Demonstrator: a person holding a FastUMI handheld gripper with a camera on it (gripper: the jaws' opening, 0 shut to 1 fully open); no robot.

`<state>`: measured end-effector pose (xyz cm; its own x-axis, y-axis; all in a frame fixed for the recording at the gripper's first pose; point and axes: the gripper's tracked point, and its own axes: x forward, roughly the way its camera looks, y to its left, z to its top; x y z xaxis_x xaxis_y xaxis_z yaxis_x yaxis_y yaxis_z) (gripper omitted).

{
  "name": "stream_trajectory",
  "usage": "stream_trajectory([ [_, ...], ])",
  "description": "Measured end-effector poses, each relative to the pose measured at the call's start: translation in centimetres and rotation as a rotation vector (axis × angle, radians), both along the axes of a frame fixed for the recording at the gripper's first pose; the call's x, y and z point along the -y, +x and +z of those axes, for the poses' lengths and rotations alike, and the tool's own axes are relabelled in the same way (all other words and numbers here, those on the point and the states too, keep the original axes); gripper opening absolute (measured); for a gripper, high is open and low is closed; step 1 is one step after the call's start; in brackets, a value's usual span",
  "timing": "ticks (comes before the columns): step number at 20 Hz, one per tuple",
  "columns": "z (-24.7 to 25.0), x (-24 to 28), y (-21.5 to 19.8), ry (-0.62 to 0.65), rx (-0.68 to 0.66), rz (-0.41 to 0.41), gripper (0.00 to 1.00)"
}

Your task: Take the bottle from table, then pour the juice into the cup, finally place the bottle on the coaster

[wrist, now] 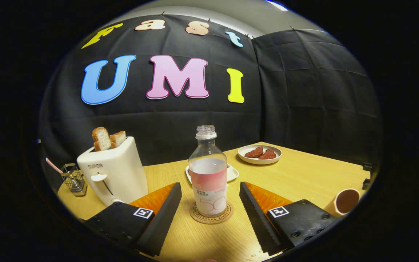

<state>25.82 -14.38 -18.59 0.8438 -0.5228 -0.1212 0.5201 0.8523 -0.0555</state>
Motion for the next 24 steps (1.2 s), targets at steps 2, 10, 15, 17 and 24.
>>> stream_trajectory([
  [2, 1.5, -0.7, -2.1, -0.024, -0.009, 0.021, 0.98],
  [10, 8.0, -5.5, -8.8, -0.036, 0.024, 0.161, 0.98],
  [15, 10.5, -9.0, -12.3, -0.081, 0.016, 0.259, 0.98],
  [17, 11.4, -10.2, -13.4, -0.067, 0.020, 0.297, 0.98],
  [24, 15.1, -12.8, -16.7, -0.067, 0.030, 0.394, 0.98],
])
